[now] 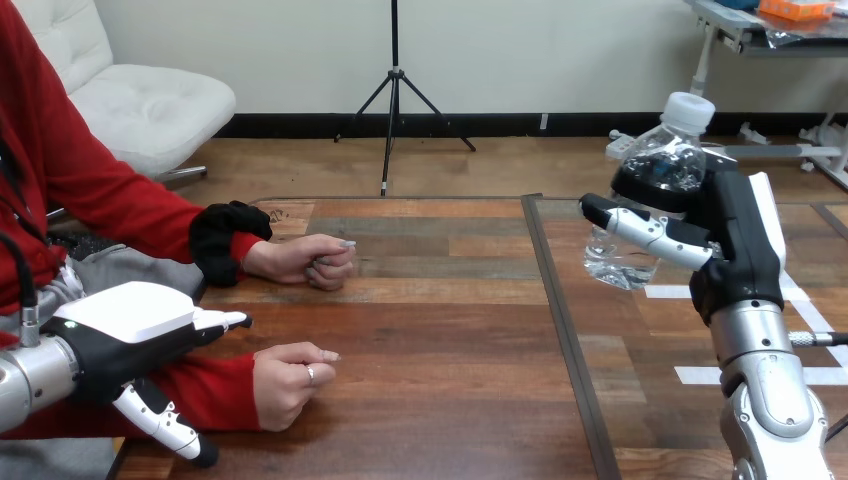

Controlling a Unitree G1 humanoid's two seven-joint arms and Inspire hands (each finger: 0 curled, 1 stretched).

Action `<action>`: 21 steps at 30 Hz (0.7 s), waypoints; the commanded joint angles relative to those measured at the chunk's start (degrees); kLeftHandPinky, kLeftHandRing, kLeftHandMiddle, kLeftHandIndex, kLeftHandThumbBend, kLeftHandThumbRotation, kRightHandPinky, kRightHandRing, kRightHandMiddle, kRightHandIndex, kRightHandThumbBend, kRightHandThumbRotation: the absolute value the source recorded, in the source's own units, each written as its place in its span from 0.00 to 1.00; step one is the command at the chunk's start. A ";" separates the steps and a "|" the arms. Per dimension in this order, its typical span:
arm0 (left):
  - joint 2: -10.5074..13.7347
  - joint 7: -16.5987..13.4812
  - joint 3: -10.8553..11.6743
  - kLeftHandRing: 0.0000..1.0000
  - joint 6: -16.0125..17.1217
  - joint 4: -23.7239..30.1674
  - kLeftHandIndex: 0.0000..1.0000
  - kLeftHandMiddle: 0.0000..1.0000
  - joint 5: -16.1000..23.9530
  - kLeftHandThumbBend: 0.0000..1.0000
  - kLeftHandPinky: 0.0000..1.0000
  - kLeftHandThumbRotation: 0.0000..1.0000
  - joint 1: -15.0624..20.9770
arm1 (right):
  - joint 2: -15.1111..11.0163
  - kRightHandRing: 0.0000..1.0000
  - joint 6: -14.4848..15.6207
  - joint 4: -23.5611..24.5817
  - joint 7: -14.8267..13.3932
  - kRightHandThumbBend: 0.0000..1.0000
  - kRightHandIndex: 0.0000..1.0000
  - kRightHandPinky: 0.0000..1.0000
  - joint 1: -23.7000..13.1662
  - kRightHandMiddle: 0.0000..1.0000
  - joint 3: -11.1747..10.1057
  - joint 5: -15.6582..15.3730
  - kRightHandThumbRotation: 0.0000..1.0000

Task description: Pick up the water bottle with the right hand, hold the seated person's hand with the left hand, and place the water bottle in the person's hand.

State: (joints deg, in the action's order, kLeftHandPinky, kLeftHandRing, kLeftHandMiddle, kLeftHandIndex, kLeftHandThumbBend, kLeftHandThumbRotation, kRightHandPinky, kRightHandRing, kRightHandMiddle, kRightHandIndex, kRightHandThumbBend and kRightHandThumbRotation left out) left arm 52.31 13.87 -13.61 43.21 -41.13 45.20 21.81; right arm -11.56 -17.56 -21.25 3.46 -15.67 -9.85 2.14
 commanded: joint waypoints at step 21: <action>-1.76 -15.27 -8.47 0.87 0.02 -12.62 0.94 0.91 6.64 1.00 0.79 0.57 9.55 | -1.25 0.28 -0.21 6.71 1.23 0.76 0.38 0.24 -1.81 0.37 -1.05 1.76 0.00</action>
State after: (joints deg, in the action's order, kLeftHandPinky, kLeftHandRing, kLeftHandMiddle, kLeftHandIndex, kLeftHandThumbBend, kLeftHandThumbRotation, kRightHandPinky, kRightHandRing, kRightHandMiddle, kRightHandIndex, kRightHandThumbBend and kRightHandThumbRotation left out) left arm 51.55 2.70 -20.50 43.41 -51.08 50.75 26.70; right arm -11.58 -16.87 -19.86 4.41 -15.00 -10.02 2.57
